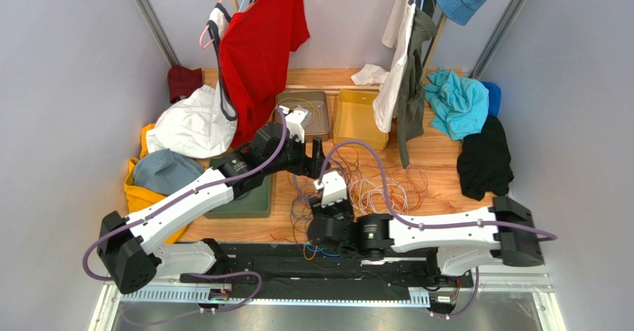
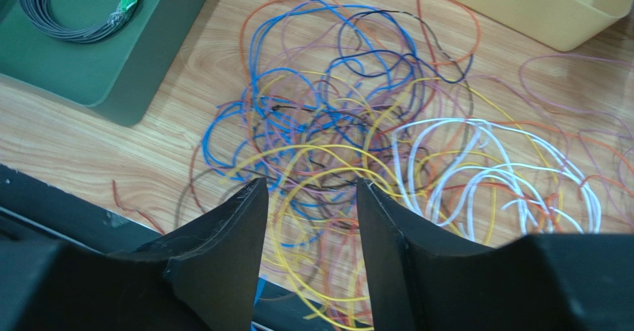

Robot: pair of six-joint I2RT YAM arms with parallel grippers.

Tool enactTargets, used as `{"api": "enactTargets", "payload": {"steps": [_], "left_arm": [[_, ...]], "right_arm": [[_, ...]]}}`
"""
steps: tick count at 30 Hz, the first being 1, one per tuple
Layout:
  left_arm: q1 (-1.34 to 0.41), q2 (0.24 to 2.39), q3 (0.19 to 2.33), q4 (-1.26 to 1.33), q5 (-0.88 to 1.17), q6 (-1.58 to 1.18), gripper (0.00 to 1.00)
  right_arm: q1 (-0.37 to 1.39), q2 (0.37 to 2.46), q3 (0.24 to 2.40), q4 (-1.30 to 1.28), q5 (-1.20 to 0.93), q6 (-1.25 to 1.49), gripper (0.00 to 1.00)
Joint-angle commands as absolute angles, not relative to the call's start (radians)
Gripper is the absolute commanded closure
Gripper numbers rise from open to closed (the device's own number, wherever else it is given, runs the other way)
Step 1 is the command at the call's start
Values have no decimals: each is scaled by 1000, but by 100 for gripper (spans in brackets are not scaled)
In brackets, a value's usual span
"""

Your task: Untangle the cables

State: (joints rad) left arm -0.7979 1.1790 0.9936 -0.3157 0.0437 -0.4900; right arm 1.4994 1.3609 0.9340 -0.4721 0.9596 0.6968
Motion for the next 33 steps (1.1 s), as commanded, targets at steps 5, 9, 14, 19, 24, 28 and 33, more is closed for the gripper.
{"api": "enactTargets", "payload": {"steps": [5, 9, 14, 19, 24, 28, 33], "left_arm": [[-802, 1114, 960, -273, 17, -483, 1], [-802, 1132, 959, -267, 11, -492, 1], [-802, 1167, 959, -261, 15, -503, 1], [-802, 1192, 962, -247, 6, -503, 1], [-802, 1223, 968, -235, 6, -503, 1], [-802, 1255, 962, -224, 9, -505, 1], [-802, 1258, 959, -222, 3, -502, 1]], "right_arm": [[1499, 1249, 925, -456, 965, 713, 47], [1497, 1128, 855, -385, 971, 658, 48], [1497, 990, 796, -393, 953, 647, 51], [1497, 885, 752, -445, 940, 695, 53], [1499, 799, 709, -456, 940, 710, 53], [1497, 784, 710, -462, 951, 696, 53], [1497, 793, 721, -469, 960, 686, 53]]}}
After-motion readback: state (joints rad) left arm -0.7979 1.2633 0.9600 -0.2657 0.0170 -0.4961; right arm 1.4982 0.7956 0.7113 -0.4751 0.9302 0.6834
